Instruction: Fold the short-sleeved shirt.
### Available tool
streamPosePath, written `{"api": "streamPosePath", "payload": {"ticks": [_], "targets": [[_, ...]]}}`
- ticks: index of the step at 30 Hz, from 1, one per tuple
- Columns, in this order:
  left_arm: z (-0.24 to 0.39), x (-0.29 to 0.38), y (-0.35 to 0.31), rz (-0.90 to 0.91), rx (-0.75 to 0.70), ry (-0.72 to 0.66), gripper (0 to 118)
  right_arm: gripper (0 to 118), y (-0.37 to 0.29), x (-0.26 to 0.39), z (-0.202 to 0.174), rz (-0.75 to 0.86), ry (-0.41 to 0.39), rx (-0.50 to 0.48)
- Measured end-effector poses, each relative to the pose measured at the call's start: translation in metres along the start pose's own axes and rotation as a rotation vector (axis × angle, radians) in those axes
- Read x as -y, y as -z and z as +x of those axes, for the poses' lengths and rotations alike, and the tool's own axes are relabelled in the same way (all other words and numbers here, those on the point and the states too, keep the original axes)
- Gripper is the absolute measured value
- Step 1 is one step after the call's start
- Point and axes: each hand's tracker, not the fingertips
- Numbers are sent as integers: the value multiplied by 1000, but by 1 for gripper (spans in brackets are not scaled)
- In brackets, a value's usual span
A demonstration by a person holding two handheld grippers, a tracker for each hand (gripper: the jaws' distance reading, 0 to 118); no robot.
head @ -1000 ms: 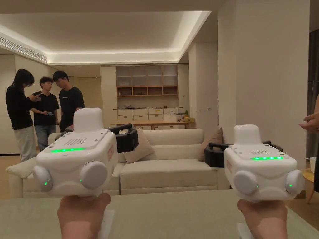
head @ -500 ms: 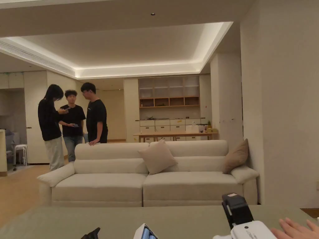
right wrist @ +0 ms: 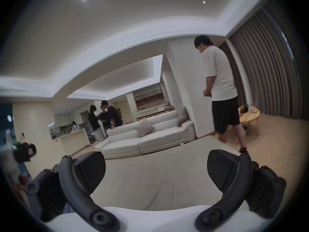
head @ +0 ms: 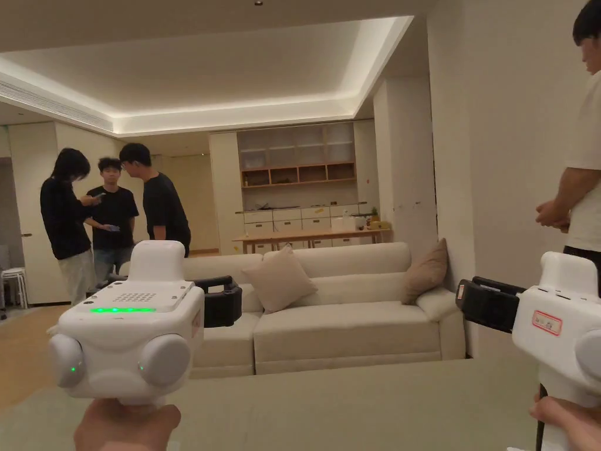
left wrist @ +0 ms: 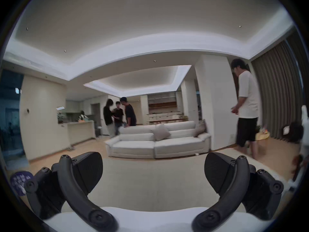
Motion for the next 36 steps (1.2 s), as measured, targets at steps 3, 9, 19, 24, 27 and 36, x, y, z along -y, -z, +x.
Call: {"api": "streamPosePath", "payload": {"ticks": [3, 9, 19, 24, 27, 36], "targets": [[-1, 5, 0, -20, 56, -99, 118, 118, -3, 2, -14, 30, -72, 9], [-7, 1, 0, 67, 42, -70, 118, 118, 2, 2, -27, 47, -142, 23], [-5, 1, 6, 71, 62, -81, 118, 118, 1, 1, -29, 57, -158, 26], [-2, 0, 0, 74, 75, -106, 118, 118, -5, 2, -27, 92, -127, 43], [1, -1, -1, 86, 71, -80, 118, 118, -2, 2, -27, 87, -169, 52], [7, -3, -5, 57, 72, -81, 118, 118, -6, 2, -28, 89, -161, 53]]}}
